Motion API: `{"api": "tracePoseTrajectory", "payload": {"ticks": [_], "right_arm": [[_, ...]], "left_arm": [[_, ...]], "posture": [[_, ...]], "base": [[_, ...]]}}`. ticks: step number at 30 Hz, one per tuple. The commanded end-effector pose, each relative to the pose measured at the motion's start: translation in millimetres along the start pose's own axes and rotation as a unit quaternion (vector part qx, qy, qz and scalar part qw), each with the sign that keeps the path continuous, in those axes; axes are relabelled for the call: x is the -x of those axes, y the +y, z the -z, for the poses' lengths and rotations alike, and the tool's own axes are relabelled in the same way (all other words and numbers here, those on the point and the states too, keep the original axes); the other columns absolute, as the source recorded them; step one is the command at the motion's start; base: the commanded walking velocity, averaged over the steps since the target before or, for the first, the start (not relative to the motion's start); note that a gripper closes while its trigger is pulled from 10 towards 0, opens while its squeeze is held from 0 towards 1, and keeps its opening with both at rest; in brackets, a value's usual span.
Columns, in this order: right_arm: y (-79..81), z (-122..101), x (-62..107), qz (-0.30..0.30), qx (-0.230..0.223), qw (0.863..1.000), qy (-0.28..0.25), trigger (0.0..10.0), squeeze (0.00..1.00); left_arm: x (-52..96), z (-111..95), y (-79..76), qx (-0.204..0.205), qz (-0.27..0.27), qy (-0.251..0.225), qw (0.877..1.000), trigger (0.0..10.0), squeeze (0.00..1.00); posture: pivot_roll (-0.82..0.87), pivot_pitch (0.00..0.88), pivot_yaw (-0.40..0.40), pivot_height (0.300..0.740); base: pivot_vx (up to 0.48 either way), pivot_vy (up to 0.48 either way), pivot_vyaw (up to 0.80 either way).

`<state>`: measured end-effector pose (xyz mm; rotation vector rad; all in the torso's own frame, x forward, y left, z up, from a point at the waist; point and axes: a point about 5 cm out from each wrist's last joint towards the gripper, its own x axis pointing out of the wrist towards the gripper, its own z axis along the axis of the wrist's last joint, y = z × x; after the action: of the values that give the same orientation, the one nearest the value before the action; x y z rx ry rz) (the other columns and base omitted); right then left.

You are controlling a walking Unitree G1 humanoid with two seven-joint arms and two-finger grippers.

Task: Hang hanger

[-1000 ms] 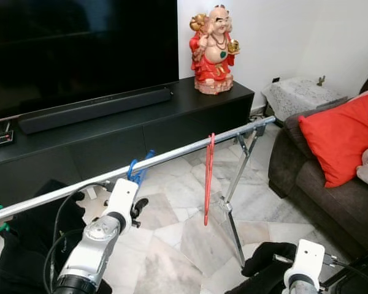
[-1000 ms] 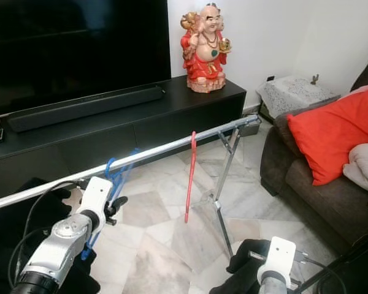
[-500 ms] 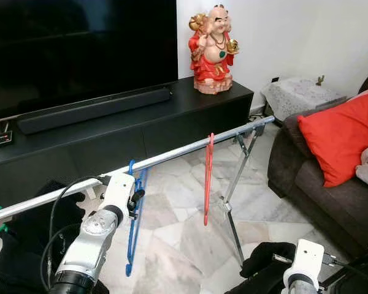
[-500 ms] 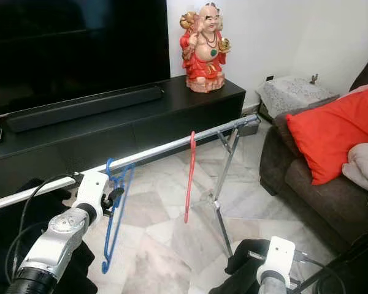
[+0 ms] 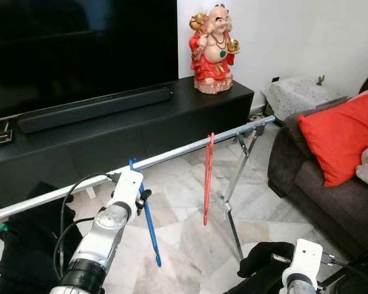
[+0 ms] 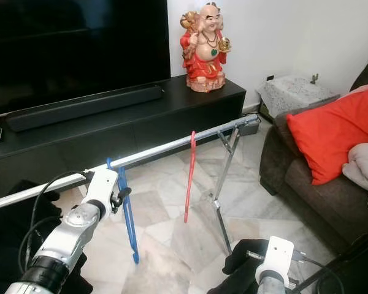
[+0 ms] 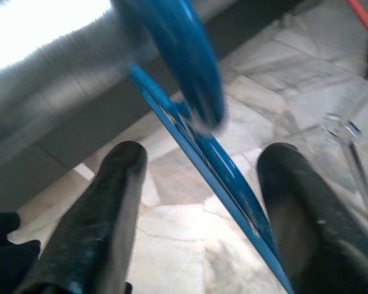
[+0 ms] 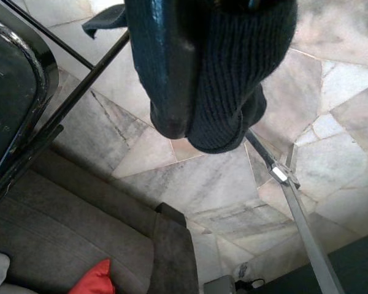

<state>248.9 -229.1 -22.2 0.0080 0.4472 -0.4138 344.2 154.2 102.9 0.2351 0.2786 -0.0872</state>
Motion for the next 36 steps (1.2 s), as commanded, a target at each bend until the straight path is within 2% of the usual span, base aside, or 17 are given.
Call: {"api": "tracePoseTrajectory", "payload": {"ticks": [1,5,6,7,17,18,19,20,36], "right_arm": [[3.7,-4.2,-1.8,-0.006,0.001,1.0,-0.003,10.0,0.0],[5.4,-3.5,-1.4,-0.008,0.002,1.0,-0.001,10.0,0.0],[5.5,-3.5,-1.4,-0.009,0.002,1.0,-0.001,10.0,0.0],[5.7,-3.5,-1.4,-0.009,0.002,1.0,-0.001,10.0,0.0],[8.0,-3.9,-1.5,-0.012,0.001,1.0,0.0,10.0,0.0],[8.1,-4.3,-1.7,-0.013,0.002,1.0,0.0,10.0,0.0],[8.1,-4.3,-1.7,-0.013,0.002,1.0,0.0,10.0,0.0],[8.0,-4.7,-1.9,-0.013,0.001,1.0,-0.001,10.0,0.0],[8.3,-3.9,-1.9,-0.015,0.002,1.0,0.003,10.0,0.0]], "left_arm": [[-1.9,-0.7,4.9,-0.005,-0.024,0.009,1.0,10.0,1.0],[-5.5,0.2,2.7,-0.005,-0.027,0.021,0.999,10.0,1.0],[-6.1,0.5,1.9,-0.004,-0.026,0.023,0.999,10.0,0.7],[-6.9,1.2,1.1,-0.003,-0.025,0.027,0.999,10.0,0.0],[-15.7,1.8,7.0,-0.001,-0.079,0.05,0.996,9.8,0.0],[-16.4,2.9,8.7,0.001,-0.091,0.054,0.994,3.0,0.0],[-16.4,2.9,8.7,0.001,-0.091,0.054,0.994,3.0,0.0],[-16.9,3.6,9.6,0.002,-0.095,0.056,0.994,0.0,0.0],[-18.1,8.0,9.9,0.002,-0.089,0.057,0.994,0.0,0.0]], "posture": [[0.1,0.0,0.011,0.74],[0.1,0.0,0.009,0.74],[0.1,0.0,0.009,0.74],[0.1,0.0,0.009,0.74],[0.1,0.0,0.007,0.74],[0.09,0.0,0.007,0.74],[0.09,0.0,0.007,0.74],[0.1,0.0,0.007,0.74],[0.1,0.001,0.005,0.74]], "base": [[0.0,0.0,0.0],[0.0,0.0,0.0],[0.0,0.0,0.0],[0.0,0.0,0.0],[0.0,0.0,0.0],[0.0,0.0,0.0],[0.0,0.0,0.0],[0.0,0.0,0.0],[0.0,0.0,0.0]]}}
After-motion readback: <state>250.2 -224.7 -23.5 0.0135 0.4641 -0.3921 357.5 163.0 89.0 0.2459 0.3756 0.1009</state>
